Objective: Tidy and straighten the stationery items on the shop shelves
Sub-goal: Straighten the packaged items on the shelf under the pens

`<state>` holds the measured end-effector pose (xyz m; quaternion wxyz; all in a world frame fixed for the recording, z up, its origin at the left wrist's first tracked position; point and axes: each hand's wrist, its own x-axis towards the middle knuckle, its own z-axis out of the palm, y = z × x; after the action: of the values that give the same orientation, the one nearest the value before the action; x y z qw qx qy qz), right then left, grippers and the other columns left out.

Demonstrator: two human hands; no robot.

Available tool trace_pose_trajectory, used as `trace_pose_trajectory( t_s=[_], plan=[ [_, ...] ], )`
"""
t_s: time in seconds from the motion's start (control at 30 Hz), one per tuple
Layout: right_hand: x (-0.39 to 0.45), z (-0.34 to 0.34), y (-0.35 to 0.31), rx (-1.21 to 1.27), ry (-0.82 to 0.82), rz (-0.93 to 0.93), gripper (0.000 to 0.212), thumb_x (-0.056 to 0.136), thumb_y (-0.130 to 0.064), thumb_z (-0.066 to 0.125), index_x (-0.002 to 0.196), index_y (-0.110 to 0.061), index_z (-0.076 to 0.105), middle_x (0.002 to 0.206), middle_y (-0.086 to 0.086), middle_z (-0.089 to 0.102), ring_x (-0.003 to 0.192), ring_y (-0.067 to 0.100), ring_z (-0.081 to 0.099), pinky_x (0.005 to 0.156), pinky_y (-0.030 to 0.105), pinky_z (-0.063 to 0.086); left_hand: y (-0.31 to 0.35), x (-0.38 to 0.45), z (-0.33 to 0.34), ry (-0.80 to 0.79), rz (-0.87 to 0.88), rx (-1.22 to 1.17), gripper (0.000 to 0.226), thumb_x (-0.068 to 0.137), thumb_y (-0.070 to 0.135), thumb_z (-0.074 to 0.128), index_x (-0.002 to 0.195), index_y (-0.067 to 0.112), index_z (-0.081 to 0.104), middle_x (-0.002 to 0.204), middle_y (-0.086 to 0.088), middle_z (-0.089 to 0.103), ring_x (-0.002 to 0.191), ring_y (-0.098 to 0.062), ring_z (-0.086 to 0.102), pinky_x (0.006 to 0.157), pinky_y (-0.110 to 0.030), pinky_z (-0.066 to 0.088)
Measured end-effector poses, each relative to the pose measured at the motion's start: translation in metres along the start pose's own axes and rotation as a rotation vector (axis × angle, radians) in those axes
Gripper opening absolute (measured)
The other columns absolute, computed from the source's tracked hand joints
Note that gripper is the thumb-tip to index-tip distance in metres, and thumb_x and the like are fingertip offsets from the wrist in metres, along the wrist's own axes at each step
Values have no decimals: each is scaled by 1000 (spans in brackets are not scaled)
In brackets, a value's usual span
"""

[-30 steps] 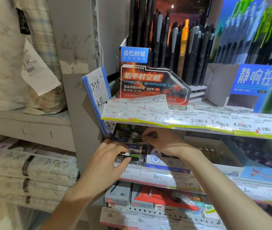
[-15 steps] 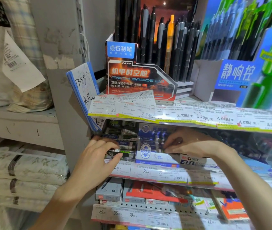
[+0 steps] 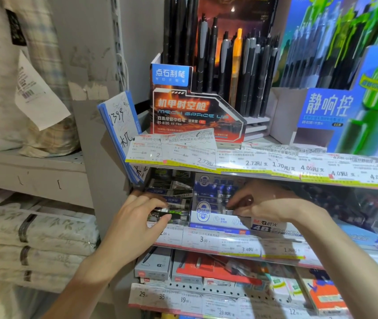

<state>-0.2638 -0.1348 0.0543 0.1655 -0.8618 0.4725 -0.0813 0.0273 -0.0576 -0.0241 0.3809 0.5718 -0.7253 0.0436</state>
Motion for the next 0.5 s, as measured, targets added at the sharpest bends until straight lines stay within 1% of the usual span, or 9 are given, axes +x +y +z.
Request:
trace_pose_trajectory(
  t_s=[0.1,0.13,0.2,0.27,0.3,0.37,0.43,0.5],
  plan=[
    [0,4,2,49,54,15,15,90,-27,71,103,-34,75,96,-18,72,83,-7,65,73,10,47,0,0,-1,-4,1,5,21,87,36,70,105,25,71,96,20,57,98,-8,44,83,-21,34],
    [0,5,1,79,89,30,14,89,-29,71,102,-35,74,96,-18,71,83,-4,64,73,11,48,0,0,-1,-6,5,6,21,87,36,70,105,25,71,96,20,57,97,-8,44,83,-20,34],
    [1,6,-5,141,175,53,10,89,-33,71,97,-39,69,90,-17,69,79,-4,62,71,11,44,-1,0,-1,-2,20,12,22,87,37,69,105,24,70,98,20,56,98,-7,44,84,-16,32],
    [4,6,-18,157,227,17,9,90,-34,70,89,-41,64,86,-19,66,74,-10,58,69,7,40,-1,0,-1,-8,10,16,24,87,34,70,109,24,68,102,16,58,101,-8,46,85,-15,31],
    [5,6,-26,156,228,-2,8,92,-33,68,89,-39,63,85,-19,64,72,-13,56,70,5,38,-1,0,-2,-10,3,18,25,87,33,70,111,23,67,104,13,59,104,-9,47,86,-14,30],
    [10,8,-42,154,194,-17,3,94,-33,64,97,-31,65,85,-18,62,69,-15,53,68,4,37,-1,-1,-3,-7,-6,20,28,88,32,69,114,23,64,106,9,60,106,-10,48,86,-15,30],
    [16,14,-57,153,189,-44,11,92,-35,66,101,-30,69,83,-19,61,65,-16,52,62,3,37,-1,-1,-5,-5,-6,19,29,88,32,69,115,22,63,106,10,59,106,-8,49,85,-15,30],
    [23,21,-70,97,201,-108,13,87,-39,71,98,-31,72,83,-20,64,70,-9,57,59,7,39,-1,-1,-8,-6,5,17,29,87,30,70,114,21,63,104,10,60,104,-8,50,83,-14,30]
  ],
)
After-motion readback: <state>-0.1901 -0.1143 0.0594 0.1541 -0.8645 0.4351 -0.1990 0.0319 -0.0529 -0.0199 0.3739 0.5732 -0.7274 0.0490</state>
